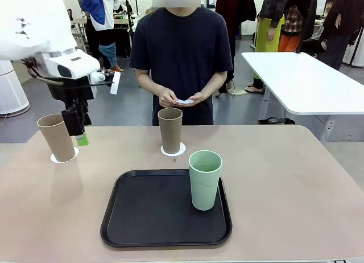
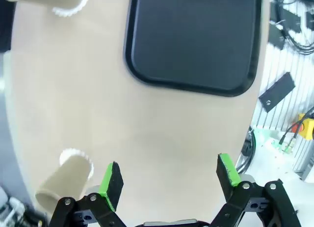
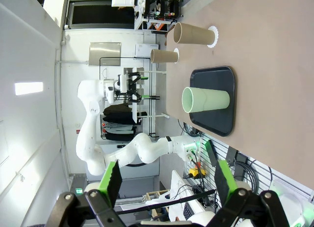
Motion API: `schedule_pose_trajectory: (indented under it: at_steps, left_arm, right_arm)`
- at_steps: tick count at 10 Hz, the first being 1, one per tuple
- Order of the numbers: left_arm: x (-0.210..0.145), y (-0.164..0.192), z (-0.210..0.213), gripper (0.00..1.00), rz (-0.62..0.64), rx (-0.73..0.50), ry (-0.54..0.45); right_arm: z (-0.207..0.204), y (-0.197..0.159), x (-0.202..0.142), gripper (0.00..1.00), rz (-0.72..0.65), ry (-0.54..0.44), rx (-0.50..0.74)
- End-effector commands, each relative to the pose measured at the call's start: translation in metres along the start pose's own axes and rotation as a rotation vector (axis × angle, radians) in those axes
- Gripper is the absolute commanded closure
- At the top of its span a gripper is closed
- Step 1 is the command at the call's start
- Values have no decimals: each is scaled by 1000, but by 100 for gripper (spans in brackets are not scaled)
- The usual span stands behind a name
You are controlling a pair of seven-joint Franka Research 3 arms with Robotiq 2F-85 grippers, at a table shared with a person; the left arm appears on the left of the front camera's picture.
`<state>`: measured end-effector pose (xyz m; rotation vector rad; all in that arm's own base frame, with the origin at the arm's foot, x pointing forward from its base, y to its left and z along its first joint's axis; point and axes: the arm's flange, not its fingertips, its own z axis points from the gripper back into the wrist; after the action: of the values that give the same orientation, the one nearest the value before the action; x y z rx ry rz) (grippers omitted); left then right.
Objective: Place coasters on the table and set cups on them.
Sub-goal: Take one Reusable plastic cup from the Flat Tray and place it on a coaster set by the human.
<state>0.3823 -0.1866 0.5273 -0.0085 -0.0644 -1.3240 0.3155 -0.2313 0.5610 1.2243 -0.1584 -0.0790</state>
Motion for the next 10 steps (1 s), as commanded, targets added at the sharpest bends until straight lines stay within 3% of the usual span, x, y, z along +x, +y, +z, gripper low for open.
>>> schedule_pose_trajectory:
  at_steps: [1, 3, 4, 10]
  left_arm:
    - [-9, -29, 9, 0, 104, 111, 31]
    - [-23, -36, 13, 0, 70, 182, 38]
    - [-9, -26, 27, 0, 75, 107, 20]
    - [-12, -26, 23, 0, 60, 104, 18]
  right_arm:
    - [-1, 0, 0, 0, 14, -5, 4]
    - [-1, 0, 0, 0, 14, -5, 4]
    - [-1, 0, 0, 0, 14, -5, 4]
    - [-1, 0, 0, 0, 14, -5, 4]
